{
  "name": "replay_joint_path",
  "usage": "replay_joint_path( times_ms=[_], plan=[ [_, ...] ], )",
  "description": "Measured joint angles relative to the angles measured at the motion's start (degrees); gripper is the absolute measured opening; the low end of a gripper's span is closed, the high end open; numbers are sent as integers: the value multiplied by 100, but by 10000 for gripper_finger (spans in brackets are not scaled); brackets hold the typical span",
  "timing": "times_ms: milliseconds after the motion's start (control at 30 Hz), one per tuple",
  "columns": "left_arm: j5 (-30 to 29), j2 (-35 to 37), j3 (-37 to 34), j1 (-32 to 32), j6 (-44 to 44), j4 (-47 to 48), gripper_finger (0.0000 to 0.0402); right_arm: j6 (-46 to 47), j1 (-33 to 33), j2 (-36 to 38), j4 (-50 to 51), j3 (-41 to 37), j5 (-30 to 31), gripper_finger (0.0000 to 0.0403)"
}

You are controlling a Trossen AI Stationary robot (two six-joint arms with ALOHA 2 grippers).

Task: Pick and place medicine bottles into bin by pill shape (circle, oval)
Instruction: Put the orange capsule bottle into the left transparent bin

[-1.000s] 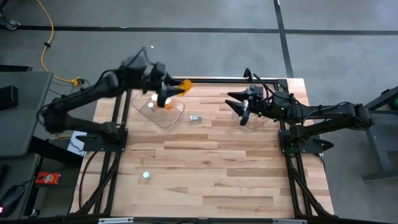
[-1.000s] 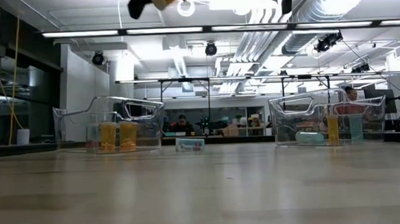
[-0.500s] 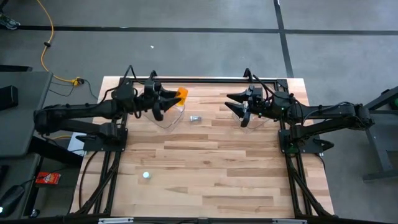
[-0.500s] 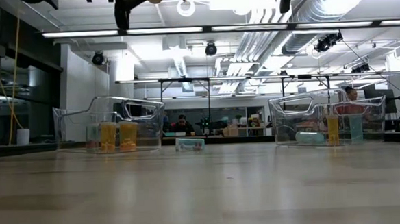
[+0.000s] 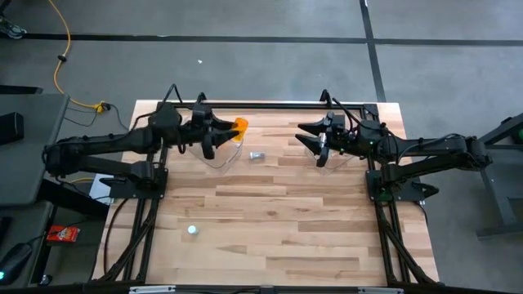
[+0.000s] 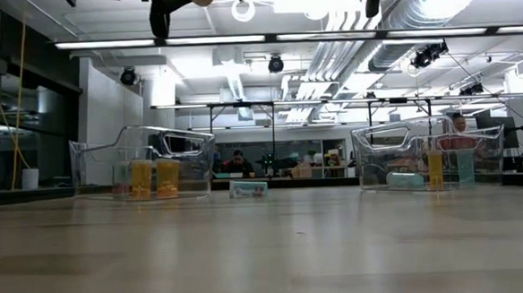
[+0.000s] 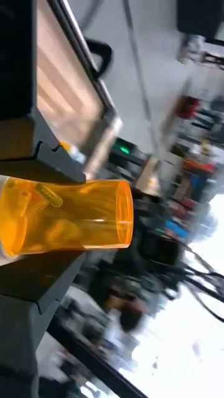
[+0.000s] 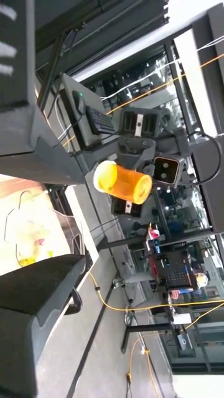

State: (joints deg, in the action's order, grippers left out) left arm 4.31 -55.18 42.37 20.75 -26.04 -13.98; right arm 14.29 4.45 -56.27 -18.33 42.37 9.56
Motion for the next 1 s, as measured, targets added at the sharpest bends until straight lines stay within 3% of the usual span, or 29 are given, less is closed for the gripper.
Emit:
replay_joint_path(
  times_ms=[100, 267, 467, 600, 800, 1000],
  plan=[
    [24, 31, 693, 164, 701, 1623, 152, 69, 1, 0, 1, 0, 0, 188],
    [-305, -231, 1832, 263, 2591, 4447, 152, 68, 1, 0, 2, 0, 2, 188],
    [-1270, -666, 2099, 298, 3798, 6331, 152, 67, 2, 0, 4, 0, 4, 188],
    [-1562, -1230, 2096, 585, 3823, 7121, 152, 68, 0, 0, 4, 0, 7, 188],
    [-993, -2237, 2093, 1284, 3201, 7269, 152, 69, 1, 0, 4, 0, 20, 188],
    [-636, -3173, 2117, 1642, 3206, 7907, 152, 68, 1, 0, 8, 0, 28, 188]
  ],
)
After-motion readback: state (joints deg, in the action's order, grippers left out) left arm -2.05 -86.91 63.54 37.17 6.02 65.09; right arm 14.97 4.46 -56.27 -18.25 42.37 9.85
